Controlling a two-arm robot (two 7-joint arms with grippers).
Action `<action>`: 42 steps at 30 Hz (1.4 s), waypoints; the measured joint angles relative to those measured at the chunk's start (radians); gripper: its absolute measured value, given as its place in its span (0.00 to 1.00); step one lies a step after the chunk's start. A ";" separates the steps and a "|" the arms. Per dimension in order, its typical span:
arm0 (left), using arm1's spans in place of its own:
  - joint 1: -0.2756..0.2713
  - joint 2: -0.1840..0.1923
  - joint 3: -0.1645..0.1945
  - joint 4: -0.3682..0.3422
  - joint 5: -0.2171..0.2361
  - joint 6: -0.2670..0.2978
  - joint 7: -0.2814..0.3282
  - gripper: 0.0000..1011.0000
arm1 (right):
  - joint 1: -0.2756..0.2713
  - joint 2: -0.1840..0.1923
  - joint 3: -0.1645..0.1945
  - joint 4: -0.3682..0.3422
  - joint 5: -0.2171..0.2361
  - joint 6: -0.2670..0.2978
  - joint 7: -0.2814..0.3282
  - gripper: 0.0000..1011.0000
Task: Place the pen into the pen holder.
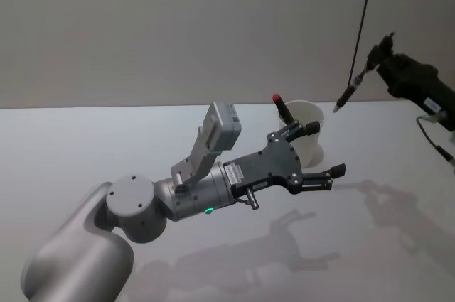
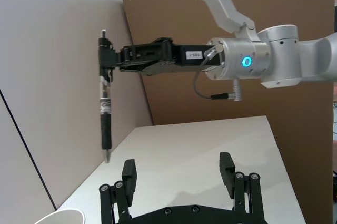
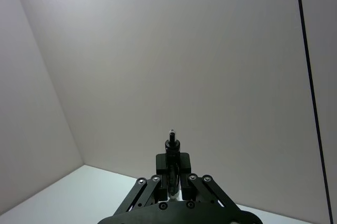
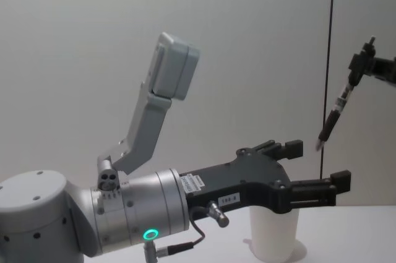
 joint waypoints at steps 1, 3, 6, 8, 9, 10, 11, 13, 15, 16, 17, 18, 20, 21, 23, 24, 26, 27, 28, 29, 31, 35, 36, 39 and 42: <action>0.000 0.000 0.000 0.000 0.000 0.000 0.000 0.99 | 0.013 -0.002 -0.004 0.016 -0.012 -0.006 0.009 0.12; 0.000 0.000 0.000 0.000 0.000 0.000 0.000 0.99 | 0.026 -0.005 -0.007 0.032 -0.020 -0.011 0.015 0.12; 0.000 0.000 0.000 0.000 0.000 0.000 0.000 0.99 | 0.054 -0.010 -0.014 0.066 -0.042 -0.023 0.031 0.12; 0.000 0.000 0.000 0.000 0.000 0.000 0.000 0.99 | 0.073 -0.014 -0.019 0.093 -0.054 -0.030 0.043 0.12; 0.000 0.000 0.000 0.000 0.000 0.000 0.000 0.99 | 0.079 -0.015 -0.021 0.100 -0.059 -0.032 0.046 0.12; 0.000 0.000 0.000 0.000 0.000 0.000 0.000 0.99 | 0.086 -0.016 -0.022 0.108 -0.064 -0.035 0.052 0.12; 0.000 0.000 0.000 0.000 0.000 0.000 0.000 0.99 | 0.098 -0.018 -0.025 0.126 -0.071 -0.038 0.060 0.12; 0.000 0.000 0.000 0.000 0.000 0.000 0.000 0.99 | 0.112 -0.021 -0.028 0.144 -0.079 -0.042 0.070 0.12; 0.000 0.000 0.000 0.000 0.000 0.000 0.000 0.99 | 0.132 -0.024 -0.032 0.173 -0.090 -0.047 0.084 0.12; 0.000 0.000 0.000 0.000 0.000 0.000 0.000 0.99 | 0.136 -0.025 -0.033 0.179 -0.093 -0.049 0.089 0.12; 0.000 0.000 0.000 0.000 0.000 0.000 0.000 0.99 | 0.151 -0.027 -0.035 0.200 -0.100 -0.052 0.098 0.12; 0.000 0.000 0.000 0.000 0.000 0.000 0.000 0.99 | 0.157 -0.028 -0.036 0.209 -0.103 -0.054 0.104 0.12; 0.000 0.000 0.000 0.000 0.000 0.000 0.000 0.99 | 0.169 -0.030 -0.038 0.225 -0.109 -0.057 0.113 0.12; 0.000 0.000 0.000 0.000 0.000 0.000 0.000 0.99 | 0.182 -0.032 -0.041 0.244 -0.115 -0.059 0.121 0.12; 0.000 0.000 0.000 0.000 0.000 0.000 0.000 0.99 | 0.194 -0.034 -0.043 0.260 -0.120 -0.063 0.130 0.12; 0.000 0.000 0.000 0.000 0.000 0.000 0.000 0.99 | 0.205 -0.036 -0.045 0.277 -0.125 -0.065 0.139 0.12; 0.000 0.000 0.000 0.000 0.000 0.000 0.000 0.99 | 0.217 -0.038 -0.047 0.295 -0.129 -0.067 0.148 0.12; 0.000 0.000 0.000 0.000 0.000 0.000 0.000 0.99 | 0.229 -0.039 -0.048 0.311 -0.133 -0.070 0.158 0.12; 0.000 0.000 0.000 0.000 0.000 0.000 0.000 0.99 | 0.234 -0.040 -0.049 0.319 -0.135 -0.070 0.160 0.12; 0.000 0.000 0.000 0.000 0.000 0.000 0.000 0.99 | 0.247 -0.042 -0.051 0.337 -0.138 -0.073 0.171 0.12; 0.000 0.000 0.000 0.000 0.000 0.000 0.000 0.99 | 0.257 -0.044 -0.053 0.353 -0.141 -0.075 0.179 0.12; 0.000 0.000 0.000 0.000 0.000 0.000 0.000 0.99 | 0.280 -0.048 -0.056 0.387 -0.146 -0.080 0.197 0.12; 0.000 0.000 0.000 0.000 0.000 0.000 0.000 0.99 | 0.291 -0.049 -0.057 0.403 -0.149 -0.082 0.203 0.12; 0.000 0.000 0.000 0.000 0.000 0.000 0.000 0.99 | 0.313 -0.053 -0.060 0.438 -0.153 -0.085 0.217 0.12; 0.000 0.000 0.000 0.000 0.000 0.000 0.000 0.99 | 0.340 -0.058 -0.064 0.482 -0.156 -0.087 0.233 0.12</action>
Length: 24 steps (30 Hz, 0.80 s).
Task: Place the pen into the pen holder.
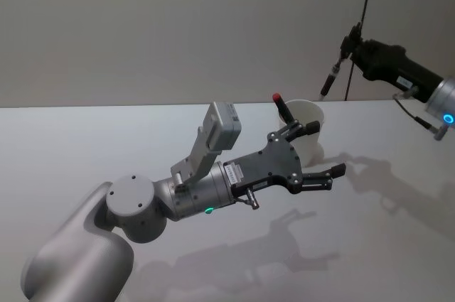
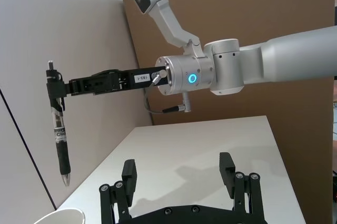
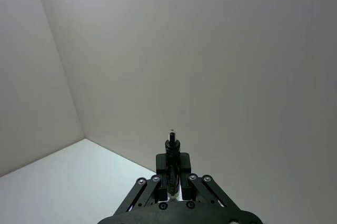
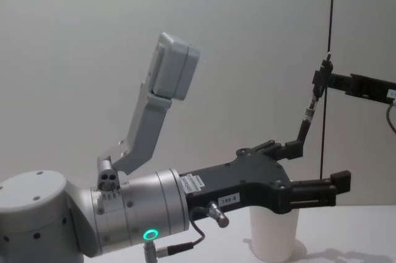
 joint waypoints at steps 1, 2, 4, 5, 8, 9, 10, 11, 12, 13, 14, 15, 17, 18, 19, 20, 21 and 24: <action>0.000 0.000 0.000 0.000 0.000 0.000 0.000 0.99 | 0.003 -0.001 0.000 0.006 0.000 0.000 0.003 0.12; 0.000 0.000 0.000 0.000 0.000 0.000 0.000 0.99 | 0.016 -0.003 -0.002 0.027 0.000 0.000 0.008 0.12; 0.000 0.000 0.000 0.000 0.000 0.000 0.000 0.99 | 0.028 -0.005 -0.004 0.045 0.000 0.000 0.015 0.12; 0.000 0.000 0.000 0.000 0.000 0.000 0.000 0.99 | 0.031 -0.006 -0.004 0.054 0.000 0.000 0.018 0.12; 0.000 0.000 0.000 0.000 0.000 0.000 0.000 0.99 | 0.054 -0.011 -0.007 0.094 0.002 0.003 0.031 0.12; 0.000 0.000 0.000 0.000 0.000 0.000 0.000 0.99 | 0.062 -0.012 -0.008 0.105 0.002 0.004 0.034 0.12; 0.000 0.000 0.000 0.000 0.000 0.000 0.000 0.99 | 0.071 -0.014 -0.009 0.124 0.003 0.005 0.040 0.12; 0.000 0.000 0.000 0.000 0.000 0.000 0.000 0.99 | 0.078 -0.016 -0.010 0.138 0.003 0.005 0.043 0.12; 0.000 0.000 0.000 0.000 0.000 0.000 0.000 0.99 | 0.084 -0.017 -0.011 0.149 0.003 0.006 0.045 0.12; 0.000 0.000 0.000 0.000 0.000 0.000 0.000 0.99 | 0.096 -0.020 -0.013 0.171 0.004 0.006 0.052 0.12; 0.000 0.000 0.000 0.000 0.000 0.000 0.000 0.99 | 0.102 -0.021 -0.014 0.182 0.004 0.006 0.054 0.12; 0.000 0.000 0.000 0.000 0.000 0.000 0.000 0.99 | 0.107 -0.023 -0.015 0.193 0.004 0.005 0.057 0.12; 0.000 0.000 0.000 0.000 0.000 0.000 0.000 0.99 | 0.127 -0.027 -0.019 0.230 0.003 0.001 0.066 0.12; 0.000 0.000 0.000 0.000 0.000 0.000 0.000 0.99 | 0.131 -0.028 -0.020 0.237 0.002 -0.001 0.068 0.12; 0.000 0.000 0.000 0.000 0.000 0.000 0.000 0.99 | 0.142 -0.031 -0.023 0.258 0.001 -0.005 0.072 0.12; 0.000 0.000 0.000 0.000 0.000 0.000 0.000 0.99 | 0.146 -0.032 -0.024 0.267 0.000 -0.007 0.074 0.12; 0.000 0.000 0.000 0.000 0.000 0.000 0.000 0.99 | 0.150 -0.033 -0.026 0.275 -0.002 -0.011 0.076 0.12; 0.000 0.000 0.000 0.000 0.000 0.000 0.000 0.99 | 0.169 -0.039 -0.035 0.312 -0.008 -0.028 0.081 0.12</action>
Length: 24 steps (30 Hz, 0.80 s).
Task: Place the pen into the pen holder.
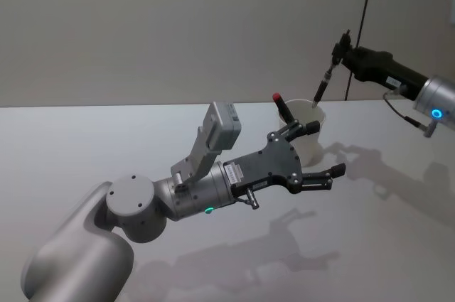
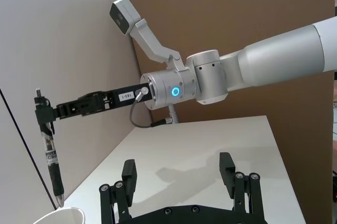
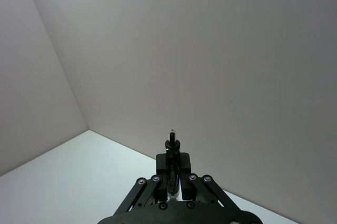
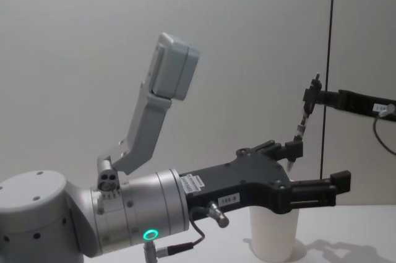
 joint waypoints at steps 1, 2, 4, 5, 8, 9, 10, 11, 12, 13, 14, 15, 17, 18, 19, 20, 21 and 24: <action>0.000 0.000 0.000 0.000 0.000 0.000 0.000 0.99 | 0.003 -0.001 -0.002 0.006 -0.002 -0.004 0.001 0.12; 0.000 0.000 0.000 0.000 0.000 0.000 0.000 0.99 | 0.006 -0.002 -0.004 0.014 -0.003 -0.008 0.001 0.12; 0.000 0.000 0.000 0.000 0.000 0.000 0.000 0.99 | 0.011 -0.005 -0.008 0.025 -0.006 -0.016 0.001 0.12; 0.000 0.000 0.000 0.000 0.000 0.000 0.000 0.99 | 0.013 -0.005 -0.010 0.029 -0.007 -0.018 0.001 0.12; 0.000 0.000 0.000 0.000 0.000 0.000 0.000 0.99 | 0.021 -0.010 -0.019 0.050 -0.014 -0.036 0.000 0.12; 0.000 0.000 0.000 0.000 0.000 0.000 0.000 0.99 | 0.022 -0.011 -0.021 0.053 -0.015 -0.040 0.000 0.12; 0.000 0.000 0.000 0.000 0.000 0.000 0.000 0.99 | 0.023 -0.012 -0.023 0.056 -0.016 -0.044 -0.001 0.12; 0.000 0.000 0.000 0.000 0.000 0.000 0.000 0.99 | 0.024 -0.013 -0.026 0.059 -0.018 -0.047 -0.001 0.12; 0.000 0.000 0.000 0.000 0.000 0.000 0.000 0.99 | 0.025 -0.014 -0.029 0.064 -0.020 -0.053 -0.003 0.12; 0.000 0.000 0.000 0.000 0.000 0.000 0.000 0.99 | 0.025 -0.015 -0.031 0.067 -0.021 -0.057 -0.004 0.12; 0.000 0.000 0.000 0.000 0.000 0.000 0.000 0.99 | 0.026 -0.016 -0.032 0.069 -0.021 -0.059 -0.005 0.12; 0.000 0.000 0.000 0.000 0.000 0.000 0.000 0.99 | 0.026 -0.016 -0.034 0.071 -0.022 -0.063 -0.007 0.12; 0.000 0.000 0.000 0.000 0.000 0.000 0.000 0.99 | 0.026 -0.018 -0.039 0.075 -0.025 -0.071 -0.010 0.12; 0.000 0.000 0.000 0.000 0.000 0.000 0.000 0.99 | 0.026 -0.019 -0.042 0.077 -0.026 -0.076 -0.012 0.12; 0.000 0.000 0.000 0.000 0.000 0.000 0.000 0.99 | 0.026 -0.019 -0.043 0.077 -0.027 -0.079 -0.014 0.12; 0.000 0.000 0.000 0.000 0.000 0.000 0.000 0.99 | 0.026 -0.020 -0.045 0.079 -0.028 -0.081 -0.015 0.12; 0.000 0.000 0.000 0.000 0.000 0.000 0.000 0.99 | 0.026 -0.021 -0.048 0.080 -0.028 -0.085 -0.017 0.14; 0.000 0.000 0.000 0.000 0.000 0.000 0.000 0.99 | 0.024 -0.022 -0.053 0.082 -0.030 -0.094 -0.024 0.19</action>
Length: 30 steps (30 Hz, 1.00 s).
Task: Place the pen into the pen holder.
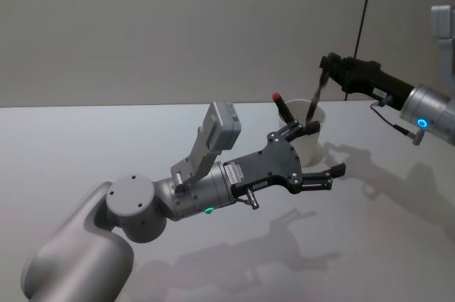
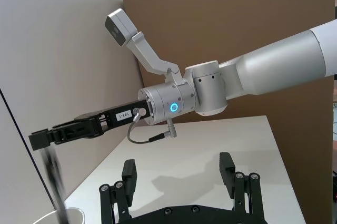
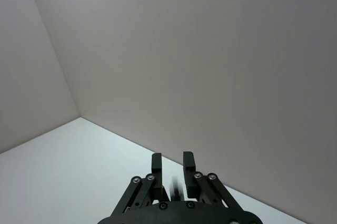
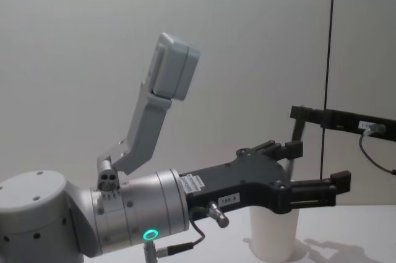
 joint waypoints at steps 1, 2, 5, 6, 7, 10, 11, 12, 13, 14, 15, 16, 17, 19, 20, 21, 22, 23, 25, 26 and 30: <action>0.000 0.000 0.000 0.000 0.000 0.000 0.000 0.99 | 0.000 0.000 -0.001 0.001 -0.001 -0.002 -0.002 0.21; 0.000 0.000 0.000 0.000 0.000 0.000 0.000 0.99 | 0.000 -0.001 -0.002 0.001 -0.001 -0.004 -0.004 0.25; 0.000 0.000 0.000 0.000 0.000 0.000 0.000 0.99 | -0.001 -0.003 -0.007 0.005 -0.002 -0.012 -0.011 0.34; 0.000 0.000 0.000 0.000 0.000 0.000 0.000 0.99 | -0.001 -0.003 -0.008 0.006 -0.002 -0.014 -0.013 0.35; 0.000 0.000 0.000 0.000 0.000 0.000 0.000 0.99 | -0.001 -0.004 -0.010 0.008 -0.002 -0.015 -0.014 0.40; 0.000 0.000 0.000 0.000 0.000 0.000 0.000 0.99 | -0.001 -0.006 -0.013 0.013 -0.003 -0.021 -0.019 0.49; 0.000 0.000 0.000 0.000 0.000 0.000 0.000 0.99 | -0.001 -0.007 -0.014 0.016 -0.003 -0.024 -0.021 0.49; 0.000 0.000 0.000 0.000 0.000 0.000 0.000 0.99 | -0.001 -0.007 -0.015 0.017 -0.003 -0.026 -0.022 0.55; 0.000 0.000 0.000 0.000 0.000 0.000 0.000 0.99 | 0.000 -0.007 -0.015 0.019 -0.003 -0.027 -0.023 0.57; 0.000 0.000 0.000 0.000 0.000 0.000 0.000 0.99 | 0.000 -0.008 -0.016 0.021 -0.003 -0.029 -0.024 0.63; 0.000 0.000 0.000 0.000 0.000 0.000 0.000 0.99 | 0.001 -0.008 -0.017 0.022 -0.003 -0.031 -0.025 0.65; 0.000 0.000 0.000 0.000 0.000 0.000 0.000 0.99 | 0.001 -0.009 -0.017 0.024 -0.003 -0.032 -0.026 0.67; 0.000 0.000 0.000 0.000 0.000 0.000 0.000 0.99 | 0.002 -0.009 -0.017 0.026 -0.002 -0.034 -0.028 0.73; 0.000 0.000 0.000 0.000 0.000 0.000 0.000 0.99 | 0.002 -0.010 -0.018 0.028 -0.002 -0.036 -0.029 0.77; 0.000 0.000 0.000 0.000 0.000 0.000 0.000 0.99 | 0.003 -0.010 -0.018 0.029 -0.002 -0.037 -0.030 0.79; 0.000 0.000 0.000 0.000 0.000 0.000 0.000 0.99 | 0.003 -0.010 -0.018 0.030 -0.002 -0.038 -0.031 0.84; 0.000 0.000 0.000 0.000 0.000 0.000 0.000 0.99 | 0.003 -0.010 -0.018 0.031 -0.001 -0.039 -0.031 0.86; 0.000 0.000 0.000 0.000 0.000 0.000 0.000 0.99 | 0.004 -0.011 -0.019 0.032 -0.001 -0.040 -0.032 0.91; 0.000 0.000 0.000 0.000 0.000 0.000 0.000 0.99 | 0.004 -0.011 -0.019 0.033 -0.001 -0.041 -0.033 0.94; 0.000 0.000 0.000 0.000 0.000 0.000 0.000 0.99 | 0.005 -0.011 -0.019 0.034 0.000 -0.042 -0.033 0.96; 0.000 0.000 0.000 0.000 0.000 0.000 0.000 0.99 | 0.005 -0.011 -0.019 0.036 0.000 -0.045 -0.035 0.99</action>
